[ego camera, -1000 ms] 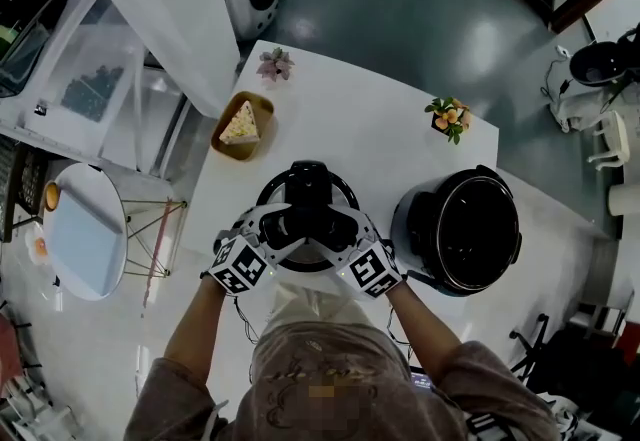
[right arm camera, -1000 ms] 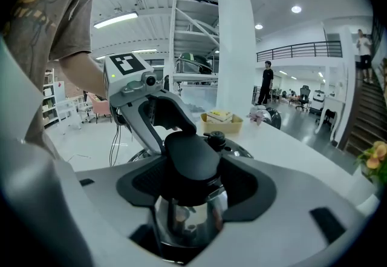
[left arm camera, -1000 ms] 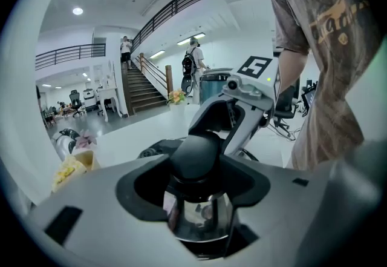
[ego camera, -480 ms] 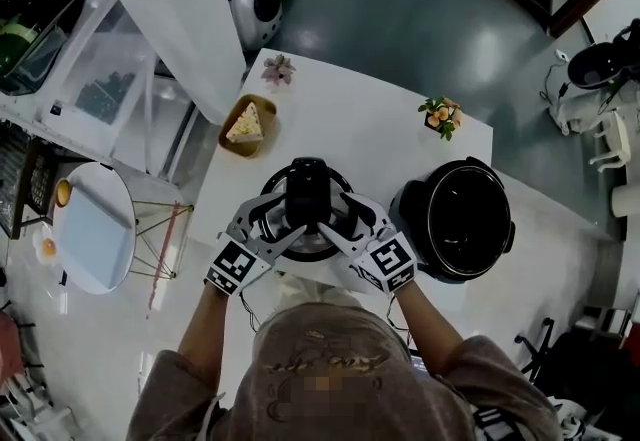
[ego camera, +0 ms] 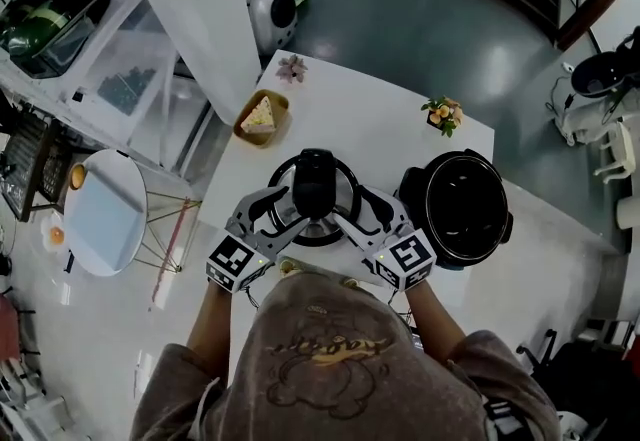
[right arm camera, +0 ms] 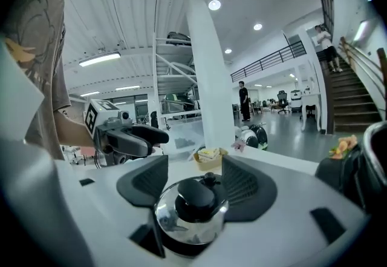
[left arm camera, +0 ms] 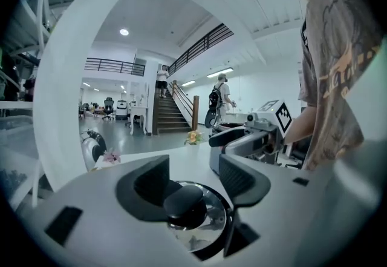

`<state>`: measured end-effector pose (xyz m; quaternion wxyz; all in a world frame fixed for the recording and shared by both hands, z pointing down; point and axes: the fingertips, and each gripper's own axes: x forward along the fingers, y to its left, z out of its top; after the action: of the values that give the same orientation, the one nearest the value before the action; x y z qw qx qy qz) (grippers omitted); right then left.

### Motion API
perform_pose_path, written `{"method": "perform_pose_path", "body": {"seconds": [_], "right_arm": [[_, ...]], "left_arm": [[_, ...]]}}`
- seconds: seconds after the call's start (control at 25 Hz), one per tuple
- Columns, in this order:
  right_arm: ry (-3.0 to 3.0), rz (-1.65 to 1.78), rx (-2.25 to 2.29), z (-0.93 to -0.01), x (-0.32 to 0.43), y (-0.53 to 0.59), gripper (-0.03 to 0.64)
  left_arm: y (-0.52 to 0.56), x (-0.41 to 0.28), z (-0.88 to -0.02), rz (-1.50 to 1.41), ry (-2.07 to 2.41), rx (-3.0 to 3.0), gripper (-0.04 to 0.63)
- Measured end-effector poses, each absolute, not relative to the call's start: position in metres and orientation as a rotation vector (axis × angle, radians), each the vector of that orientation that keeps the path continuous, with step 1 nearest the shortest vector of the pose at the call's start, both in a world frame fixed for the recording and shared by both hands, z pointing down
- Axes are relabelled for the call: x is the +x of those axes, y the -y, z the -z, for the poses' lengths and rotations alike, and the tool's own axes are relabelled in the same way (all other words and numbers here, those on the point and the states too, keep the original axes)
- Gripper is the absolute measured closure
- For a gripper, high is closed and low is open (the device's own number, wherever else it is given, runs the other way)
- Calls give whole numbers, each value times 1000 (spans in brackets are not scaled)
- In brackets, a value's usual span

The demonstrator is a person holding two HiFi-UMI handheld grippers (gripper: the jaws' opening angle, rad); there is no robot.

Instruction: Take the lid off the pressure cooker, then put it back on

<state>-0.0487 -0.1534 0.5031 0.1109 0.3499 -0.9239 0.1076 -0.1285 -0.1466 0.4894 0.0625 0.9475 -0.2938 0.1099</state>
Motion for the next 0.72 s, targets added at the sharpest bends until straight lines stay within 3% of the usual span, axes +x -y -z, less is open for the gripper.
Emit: {"method": "perform_pose_path", "body": {"seconds": [0.72], "right_arm": [[2698,-288,972,-504,-53,135,347]], "left_arm": [[130,-132,-488,-321,919,2854,333]]}}
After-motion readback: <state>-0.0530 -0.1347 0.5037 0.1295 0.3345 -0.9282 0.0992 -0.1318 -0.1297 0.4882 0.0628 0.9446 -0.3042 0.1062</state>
